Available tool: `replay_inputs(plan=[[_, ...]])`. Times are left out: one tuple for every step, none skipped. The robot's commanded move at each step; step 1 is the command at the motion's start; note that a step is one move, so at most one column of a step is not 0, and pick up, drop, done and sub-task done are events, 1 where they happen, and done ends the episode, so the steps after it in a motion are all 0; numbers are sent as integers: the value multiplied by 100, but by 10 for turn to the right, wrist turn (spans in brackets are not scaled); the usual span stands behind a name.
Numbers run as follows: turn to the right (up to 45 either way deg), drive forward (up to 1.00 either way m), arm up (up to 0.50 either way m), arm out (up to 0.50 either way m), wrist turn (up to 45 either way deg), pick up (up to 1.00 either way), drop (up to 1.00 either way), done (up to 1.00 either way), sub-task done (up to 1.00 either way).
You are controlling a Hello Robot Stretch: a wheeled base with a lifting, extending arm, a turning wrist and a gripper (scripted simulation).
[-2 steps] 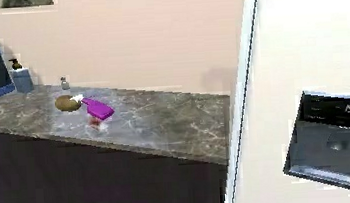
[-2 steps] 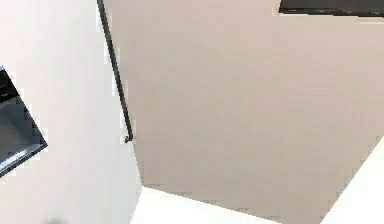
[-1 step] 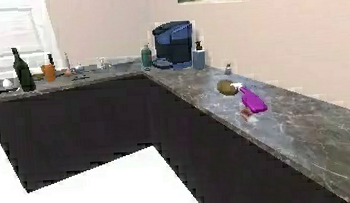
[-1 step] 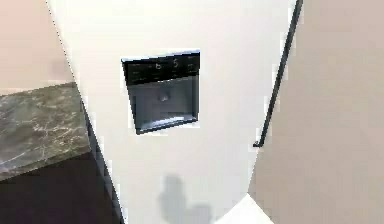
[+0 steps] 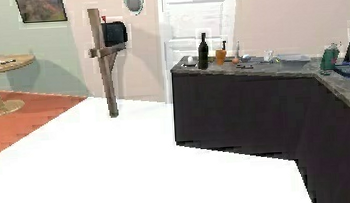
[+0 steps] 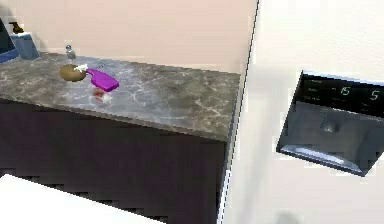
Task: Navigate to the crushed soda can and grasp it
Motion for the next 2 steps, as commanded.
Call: replay_inputs(plan=[[-210,0,0,0,0,0,0,0,0],[450,0,0,0,0,0,0,0,0]])
